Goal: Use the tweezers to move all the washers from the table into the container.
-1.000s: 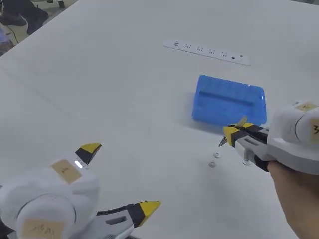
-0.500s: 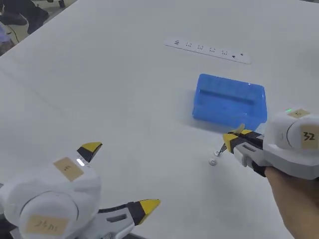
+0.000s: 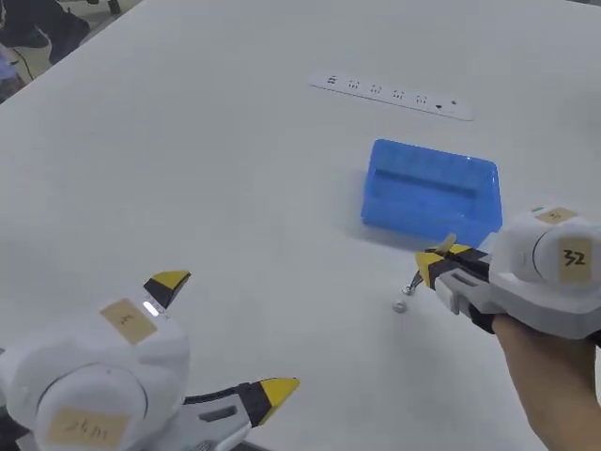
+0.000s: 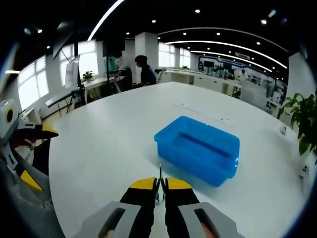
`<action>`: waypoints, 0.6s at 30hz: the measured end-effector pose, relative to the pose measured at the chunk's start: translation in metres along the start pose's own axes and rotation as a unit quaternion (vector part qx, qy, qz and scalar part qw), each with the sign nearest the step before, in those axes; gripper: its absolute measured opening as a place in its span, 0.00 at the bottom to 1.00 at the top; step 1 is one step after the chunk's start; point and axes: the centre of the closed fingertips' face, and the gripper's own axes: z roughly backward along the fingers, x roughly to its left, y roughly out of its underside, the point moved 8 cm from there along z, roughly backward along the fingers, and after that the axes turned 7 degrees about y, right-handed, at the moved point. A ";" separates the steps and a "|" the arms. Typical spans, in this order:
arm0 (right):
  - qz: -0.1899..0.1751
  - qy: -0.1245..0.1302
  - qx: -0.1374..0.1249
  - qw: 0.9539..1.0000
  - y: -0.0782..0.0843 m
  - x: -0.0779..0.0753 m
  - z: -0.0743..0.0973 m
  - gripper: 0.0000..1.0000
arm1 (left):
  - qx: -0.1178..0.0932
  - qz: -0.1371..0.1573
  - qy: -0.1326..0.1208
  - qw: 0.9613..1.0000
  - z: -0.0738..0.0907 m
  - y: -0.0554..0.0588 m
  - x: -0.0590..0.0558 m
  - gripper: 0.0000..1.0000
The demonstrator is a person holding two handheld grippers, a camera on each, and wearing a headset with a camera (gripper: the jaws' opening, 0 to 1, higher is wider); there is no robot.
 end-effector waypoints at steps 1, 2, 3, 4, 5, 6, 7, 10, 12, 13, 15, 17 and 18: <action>0.000 0.000 0.000 1.000 0.000 0.000 0.000 0.02 | 0.001 0.000 0.000 1.000 0.000 0.000 0.000 0.88; 0.000 -0.001 0.000 1.000 0.000 0.000 -0.001 0.02 | 0.001 -0.001 0.001 1.000 0.000 0.000 -0.001 0.88; 0.000 -0.001 0.000 1.000 0.000 0.000 -0.001 0.02 | 0.000 -0.001 0.002 1.000 0.000 0.000 -0.001 0.88; 0.001 -0.001 0.001 1.000 0.000 0.000 -0.001 0.02 | 0.000 -0.001 0.003 1.000 0.000 0.000 -0.001 0.88; 0.002 -0.002 0.001 1.000 0.000 0.000 -0.001 0.02 | 0.001 -0.001 0.003 1.000 0.000 0.000 -0.001 0.88; 0.004 -0.002 0.001 1.000 0.000 0.002 -0.002 0.02 | 0.001 -0.001 0.003 1.000 0.000 0.001 -0.001 0.88; 0.006 -0.001 0.001 1.000 -0.001 0.002 -0.002 0.02 | 0.001 -0.001 0.003 1.000 0.000 0.001 -0.001 0.88; 0.007 0.000 0.001 1.000 0.000 0.002 -0.001 0.02 | 0.002 -0.001 0.002 1.000 0.001 0.001 -0.001 0.88; 0.007 0.001 0.002 1.000 0.000 0.002 -0.001 0.02 | 0.001 -0.002 0.003 1.000 0.001 0.002 -0.002 0.88; 0.006 0.001 0.002 1.000 0.000 0.002 -0.001 0.02 | 0.001 -0.002 0.003 1.000 0.001 0.002 -0.002 0.88; 0.006 0.001 0.002 1.000 0.001 0.002 -0.001 0.02 | 0.001 -0.002 0.003 1.000 0.001 0.002 -0.002 0.88; 0.008 0.001 0.002 1.000 0.000 0.003 -0.002 0.02 | 0.000 -0.002 0.003 1.000 0.001 0.002 -0.002 0.88; 0.008 0.001 0.002 1.000 0.000 0.003 -0.002 0.02 | 0.001 -0.001 0.003 1.000 0.001 0.003 -0.002 0.88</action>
